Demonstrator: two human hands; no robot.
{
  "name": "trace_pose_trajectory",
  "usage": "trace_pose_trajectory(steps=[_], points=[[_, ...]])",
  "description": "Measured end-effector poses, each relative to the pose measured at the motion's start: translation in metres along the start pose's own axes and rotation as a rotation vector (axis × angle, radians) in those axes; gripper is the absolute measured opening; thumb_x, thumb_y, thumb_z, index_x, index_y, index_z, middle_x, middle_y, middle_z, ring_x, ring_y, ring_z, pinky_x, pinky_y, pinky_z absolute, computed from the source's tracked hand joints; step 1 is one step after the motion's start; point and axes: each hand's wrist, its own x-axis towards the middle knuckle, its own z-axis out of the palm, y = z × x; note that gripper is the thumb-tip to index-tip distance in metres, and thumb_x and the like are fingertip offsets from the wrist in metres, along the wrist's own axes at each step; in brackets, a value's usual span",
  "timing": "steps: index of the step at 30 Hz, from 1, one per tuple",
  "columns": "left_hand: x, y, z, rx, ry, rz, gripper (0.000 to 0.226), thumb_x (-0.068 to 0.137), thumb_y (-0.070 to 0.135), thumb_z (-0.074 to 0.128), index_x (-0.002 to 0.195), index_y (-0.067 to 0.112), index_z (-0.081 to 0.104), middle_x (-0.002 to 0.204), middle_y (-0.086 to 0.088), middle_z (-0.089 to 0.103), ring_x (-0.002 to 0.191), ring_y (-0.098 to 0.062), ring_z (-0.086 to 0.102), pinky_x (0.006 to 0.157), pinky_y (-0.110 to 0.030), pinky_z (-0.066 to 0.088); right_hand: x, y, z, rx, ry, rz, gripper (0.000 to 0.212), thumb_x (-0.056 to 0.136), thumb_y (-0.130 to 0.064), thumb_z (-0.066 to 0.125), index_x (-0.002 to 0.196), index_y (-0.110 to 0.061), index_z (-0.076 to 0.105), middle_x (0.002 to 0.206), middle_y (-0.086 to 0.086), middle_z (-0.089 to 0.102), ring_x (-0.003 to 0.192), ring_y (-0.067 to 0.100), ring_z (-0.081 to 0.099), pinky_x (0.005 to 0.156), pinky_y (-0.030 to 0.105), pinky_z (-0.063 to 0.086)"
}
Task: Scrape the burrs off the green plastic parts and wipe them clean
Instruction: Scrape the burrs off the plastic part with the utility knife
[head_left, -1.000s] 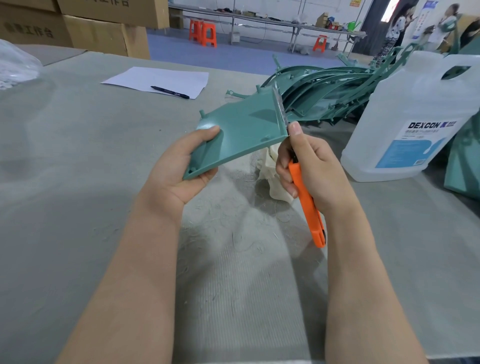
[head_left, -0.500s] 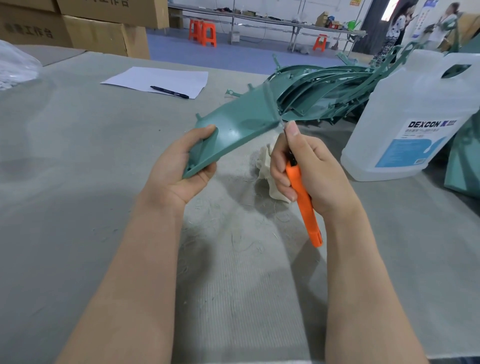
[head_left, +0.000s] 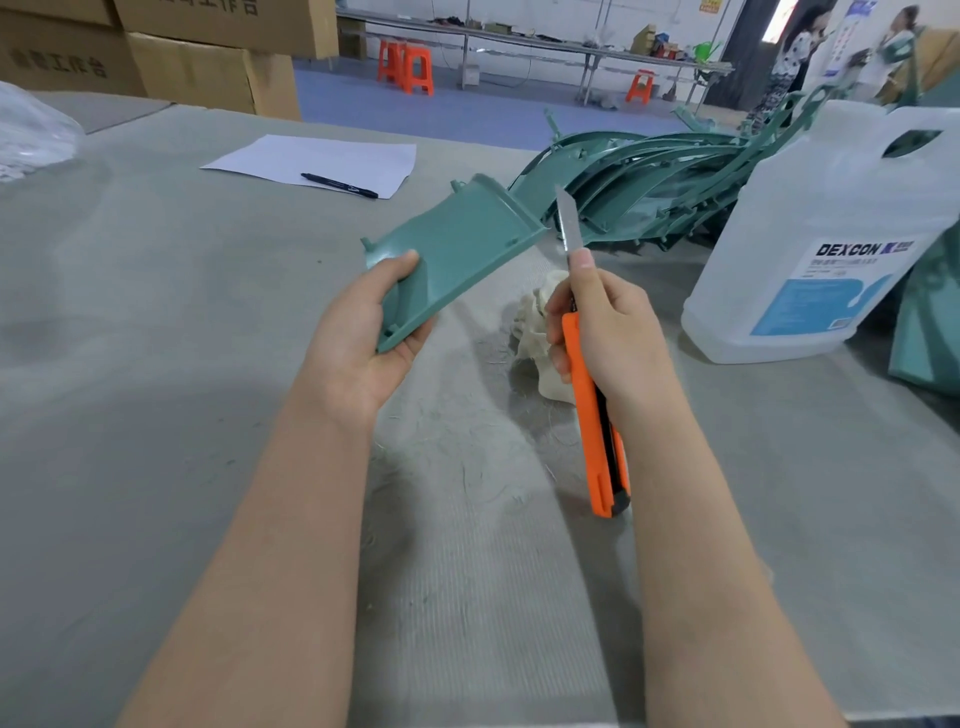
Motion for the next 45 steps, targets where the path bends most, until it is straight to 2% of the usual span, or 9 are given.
trace_pose_trajectory(steps=[13, 24, 30, 41, 45], points=[[-0.0018, -0.0012, 0.0015, 0.097, -0.020, 0.065, 0.006, 0.087, 0.012, 0.066, 0.084, 0.016, 0.063, 0.061, 0.005, 0.070, 0.053, -0.004, 0.065, 0.048, -0.013, 0.047, 0.0009, 0.0011, 0.0026, 0.082, -0.094, -0.011, 0.046, 0.104, -0.039, 0.037, 0.073, -0.007, 0.050, 0.049, 0.000, 0.048, 0.036, 0.014, 0.040, 0.037, 0.021, 0.032], [-0.0020, -0.0003, 0.0013, 0.117, -0.060, 0.101, 0.007, 0.089, 0.012, 0.063, 0.085, 0.018, 0.064, 0.065, 0.006, 0.071, 0.056, -0.003, 0.066, 0.048, -0.013, 0.047, -0.0001, -0.0013, -0.0025, 0.243, -0.232, 0.095, 0.048, 0.103, -0.043, 0.039, 0.069, -0.011, 0.049, 0.051, 0.004, 0.043, 0.037, 0.016, 0.035, 0.041, 0.024, 0.026], [0.0011, -0.0013, -0.0007, 0.125, -0.079, 0.110, 0.006, 0.089, 0.013, 0.063, 0.088, 0.018, 0.065, 0.068, 0.006, 0.072, 0.059, -0.003, 0.067, 0.049, -0.014, 0.048, 0.0006, -0.0014, -0.0053, 0.280, -0.167, 0.110, 0.047, 0.103, -0.042, 0.038, 0.070, -0.011, 0.052, 0.049, 0.001, 0.045, 0.034, 0.012, 0.037, 0.035, 0.021, 0.029], [0.0023, -0.0022, -0.0015, 0.142, -0.101, 0.122, 0.007, 0.090, 0.013, 0.062, 0.089, 0.018, 0.065, 0.070, 0.006, 0.073, 0.060, -0.004, 0.068, 0.050, -0.014, 0.049, -0.0008, -0.0018, -0.0035, 0.225, -0.195, 0.093, 0.048, 0.103, -0.043, 0.039, 0.069, -0.011, 0.052, 0.049, 0.001, 0.045, 0.035, 0.012, 0.037, 0.036, 0.023, 0.030], [0.0021, -0.0028, -0.0015, 0.155, -0.103, 0.126, 0.007, 0.090, 0.013, 0.062, 0.090, 0.019, 0.065, 0.071, 0.006, 0.073, 0.060, -0.004, 0.067, 0.050, -0.015, 0.049, 0.0005, -0.0014, -0.0045, 0.272, -0.122, 0.095, 0.048, 0.102, -0.044, 0.040, 0.069, -0.012, 0.054, 0.048, 0.000, 0.047, 0.034, 0.011, 0.039, 0.035, 0.022, 0.031]])
